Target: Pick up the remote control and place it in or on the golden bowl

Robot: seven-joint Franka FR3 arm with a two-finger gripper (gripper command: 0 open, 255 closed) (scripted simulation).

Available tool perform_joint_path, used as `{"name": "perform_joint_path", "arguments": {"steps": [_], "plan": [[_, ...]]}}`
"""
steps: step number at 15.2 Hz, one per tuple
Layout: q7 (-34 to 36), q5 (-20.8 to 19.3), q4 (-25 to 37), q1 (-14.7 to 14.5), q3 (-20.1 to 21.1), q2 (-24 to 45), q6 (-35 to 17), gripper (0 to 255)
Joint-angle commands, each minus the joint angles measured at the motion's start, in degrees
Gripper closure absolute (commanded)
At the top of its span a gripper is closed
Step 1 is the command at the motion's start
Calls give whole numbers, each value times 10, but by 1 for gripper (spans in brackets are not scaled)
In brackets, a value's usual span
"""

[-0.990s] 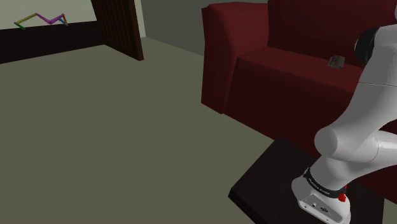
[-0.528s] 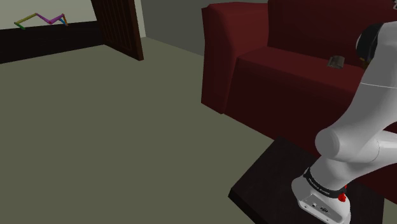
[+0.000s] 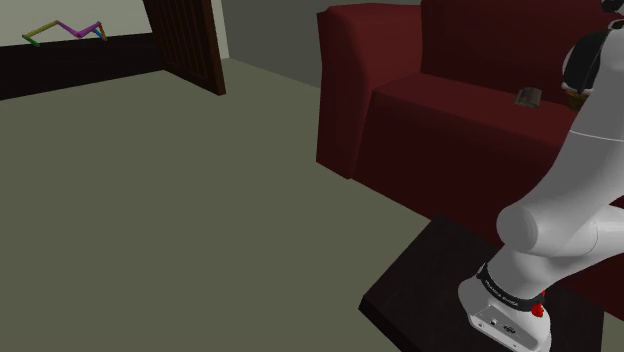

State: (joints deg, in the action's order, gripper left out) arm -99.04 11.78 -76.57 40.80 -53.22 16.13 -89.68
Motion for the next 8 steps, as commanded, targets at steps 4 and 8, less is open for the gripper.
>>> {"name": "perform_joint_path", "arguments": {"steps": [4, 8], "plan": [[1, -2, -8, -3, 0, -3, -6, 255], [1, -2, -8, -3, 0, -3, -6, 0]]}}
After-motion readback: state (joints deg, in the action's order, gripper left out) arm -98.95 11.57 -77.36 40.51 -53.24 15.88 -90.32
